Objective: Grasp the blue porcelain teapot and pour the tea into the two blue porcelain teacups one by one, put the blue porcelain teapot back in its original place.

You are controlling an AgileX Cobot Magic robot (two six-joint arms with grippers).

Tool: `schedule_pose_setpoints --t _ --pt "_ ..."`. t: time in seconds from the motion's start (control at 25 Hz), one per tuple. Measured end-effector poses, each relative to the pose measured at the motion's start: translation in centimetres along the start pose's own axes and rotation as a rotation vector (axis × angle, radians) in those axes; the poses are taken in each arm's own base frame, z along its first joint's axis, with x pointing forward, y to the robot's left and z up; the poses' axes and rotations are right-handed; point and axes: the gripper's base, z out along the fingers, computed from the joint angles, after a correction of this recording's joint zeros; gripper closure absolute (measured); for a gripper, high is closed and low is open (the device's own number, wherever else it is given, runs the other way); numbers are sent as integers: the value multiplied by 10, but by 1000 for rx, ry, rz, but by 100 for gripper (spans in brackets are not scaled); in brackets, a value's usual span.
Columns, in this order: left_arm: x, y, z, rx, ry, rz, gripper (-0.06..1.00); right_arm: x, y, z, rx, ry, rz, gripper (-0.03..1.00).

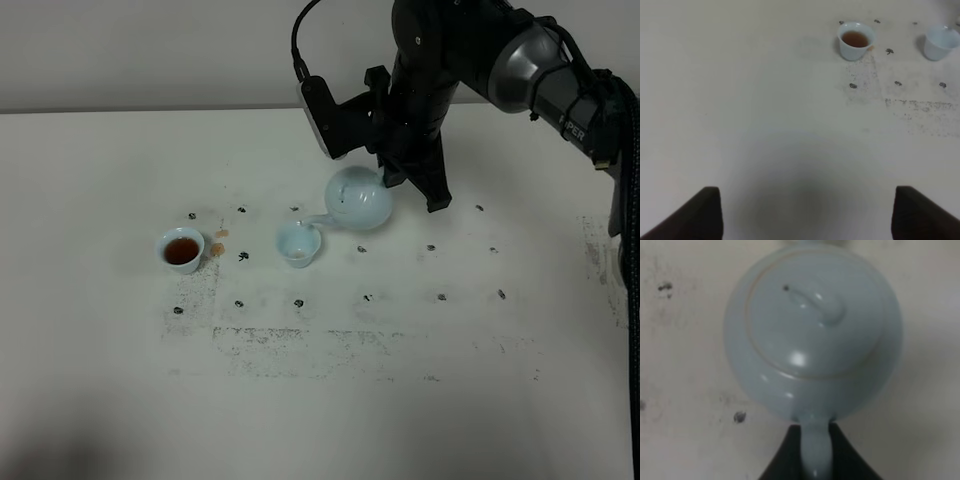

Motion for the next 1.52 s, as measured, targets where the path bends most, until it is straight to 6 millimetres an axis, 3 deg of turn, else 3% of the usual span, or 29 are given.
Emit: schedule_pose_setpoints --t 1.52 --pt "0 0 0 0 1 1 28 -34 1 -6 84 200 -152 93"
